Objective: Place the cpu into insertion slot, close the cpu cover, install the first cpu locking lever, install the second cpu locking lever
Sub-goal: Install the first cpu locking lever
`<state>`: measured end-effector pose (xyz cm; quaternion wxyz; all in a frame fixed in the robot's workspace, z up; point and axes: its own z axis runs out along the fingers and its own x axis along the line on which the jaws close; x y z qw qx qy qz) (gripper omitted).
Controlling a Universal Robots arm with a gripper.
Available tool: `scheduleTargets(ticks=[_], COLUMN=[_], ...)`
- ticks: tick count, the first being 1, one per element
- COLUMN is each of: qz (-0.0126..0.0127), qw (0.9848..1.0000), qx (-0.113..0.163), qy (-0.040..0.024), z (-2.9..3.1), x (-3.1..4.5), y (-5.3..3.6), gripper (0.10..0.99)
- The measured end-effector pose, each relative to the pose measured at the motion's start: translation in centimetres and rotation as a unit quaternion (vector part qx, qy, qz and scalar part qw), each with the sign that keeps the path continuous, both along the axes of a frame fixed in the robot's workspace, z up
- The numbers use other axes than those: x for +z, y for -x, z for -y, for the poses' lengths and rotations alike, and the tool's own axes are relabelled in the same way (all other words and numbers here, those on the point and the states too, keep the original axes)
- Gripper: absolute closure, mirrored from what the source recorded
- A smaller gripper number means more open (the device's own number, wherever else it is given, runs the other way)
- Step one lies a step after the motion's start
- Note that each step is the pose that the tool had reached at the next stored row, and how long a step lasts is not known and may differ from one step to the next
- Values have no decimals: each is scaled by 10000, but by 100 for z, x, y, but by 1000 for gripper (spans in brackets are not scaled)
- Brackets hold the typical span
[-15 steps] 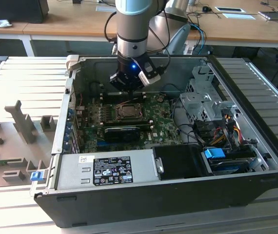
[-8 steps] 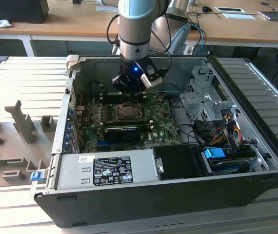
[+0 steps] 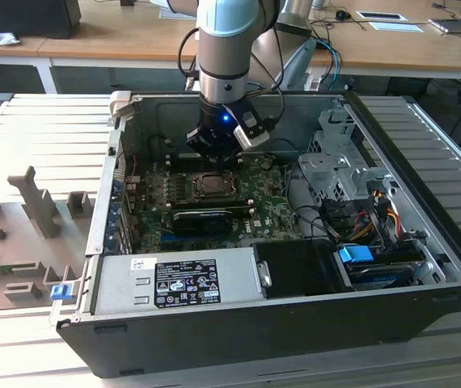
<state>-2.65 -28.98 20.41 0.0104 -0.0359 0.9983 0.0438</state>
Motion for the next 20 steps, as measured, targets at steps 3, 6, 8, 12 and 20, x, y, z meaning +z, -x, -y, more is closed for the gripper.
scheduleTargets(ticks=[3,6,8,12,20], qz=[2,-1,-1,1,1], qw=[10000,10000,10000,10000,10000], qx=[0,-1,-2,-1,-1], qy=[30,26,8,4,4], z=[-1,1,0,-1,-1], x=[-16,-31,-34,-34,19], y=[-1,1,0,0,0], gripper=[980,980,980,980,980])
